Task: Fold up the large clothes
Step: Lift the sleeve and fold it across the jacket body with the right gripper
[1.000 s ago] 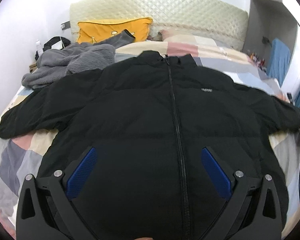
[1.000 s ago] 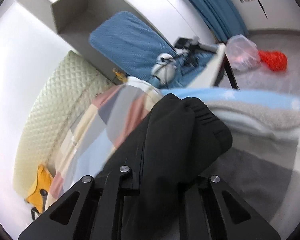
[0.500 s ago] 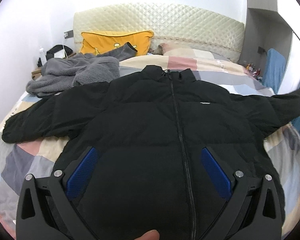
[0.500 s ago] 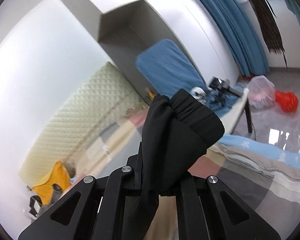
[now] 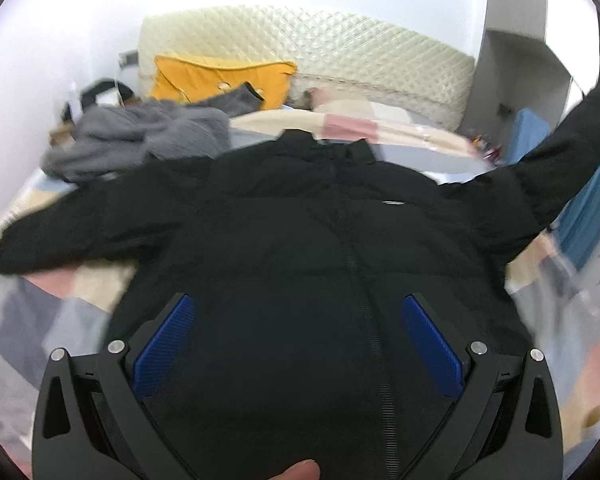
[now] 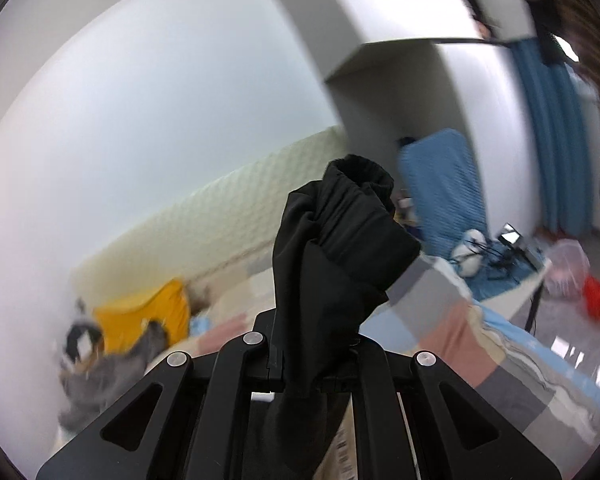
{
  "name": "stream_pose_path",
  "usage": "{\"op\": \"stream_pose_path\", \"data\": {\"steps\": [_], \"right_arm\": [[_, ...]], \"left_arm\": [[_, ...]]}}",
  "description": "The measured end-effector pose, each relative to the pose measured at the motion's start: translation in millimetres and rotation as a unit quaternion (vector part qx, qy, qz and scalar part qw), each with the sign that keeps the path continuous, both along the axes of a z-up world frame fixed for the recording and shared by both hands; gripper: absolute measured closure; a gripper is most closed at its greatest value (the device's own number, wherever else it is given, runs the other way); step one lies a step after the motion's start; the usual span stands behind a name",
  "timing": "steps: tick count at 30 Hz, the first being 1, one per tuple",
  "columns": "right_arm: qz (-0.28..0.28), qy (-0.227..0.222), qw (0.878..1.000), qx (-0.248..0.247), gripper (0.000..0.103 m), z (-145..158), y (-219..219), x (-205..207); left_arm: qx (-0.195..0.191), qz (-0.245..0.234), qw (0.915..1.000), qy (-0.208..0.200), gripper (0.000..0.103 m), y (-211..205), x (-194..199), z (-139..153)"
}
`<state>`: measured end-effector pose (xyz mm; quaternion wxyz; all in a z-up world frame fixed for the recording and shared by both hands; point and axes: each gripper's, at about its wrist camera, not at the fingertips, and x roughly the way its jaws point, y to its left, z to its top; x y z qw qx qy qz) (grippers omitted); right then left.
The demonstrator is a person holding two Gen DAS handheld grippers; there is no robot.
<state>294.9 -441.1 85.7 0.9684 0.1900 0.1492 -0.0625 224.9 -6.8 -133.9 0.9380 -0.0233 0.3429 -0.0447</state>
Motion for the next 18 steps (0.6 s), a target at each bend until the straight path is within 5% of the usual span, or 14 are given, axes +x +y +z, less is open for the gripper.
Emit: {"op": "stream_pose_path", "data": {"steps": [10,14,18], "right_arm": [[0.128,-0.003,0.99,-0.065,0.096,29,165,42],[0.175,0.011,0.981,-0.086,0.096,14,232,62],[0.218,0.031,0.968,-0.12,0.096,-6,299,81]], "left_arm": [[-0.004,-0.006,1.0,-0.006,0.0,16,-12,3],[0.015,0.025,0.9993,-0.025,0.0,37,-6,3],[-0.017,0.065,0.9977,-0.003,0.0,81,12,-3]]}}
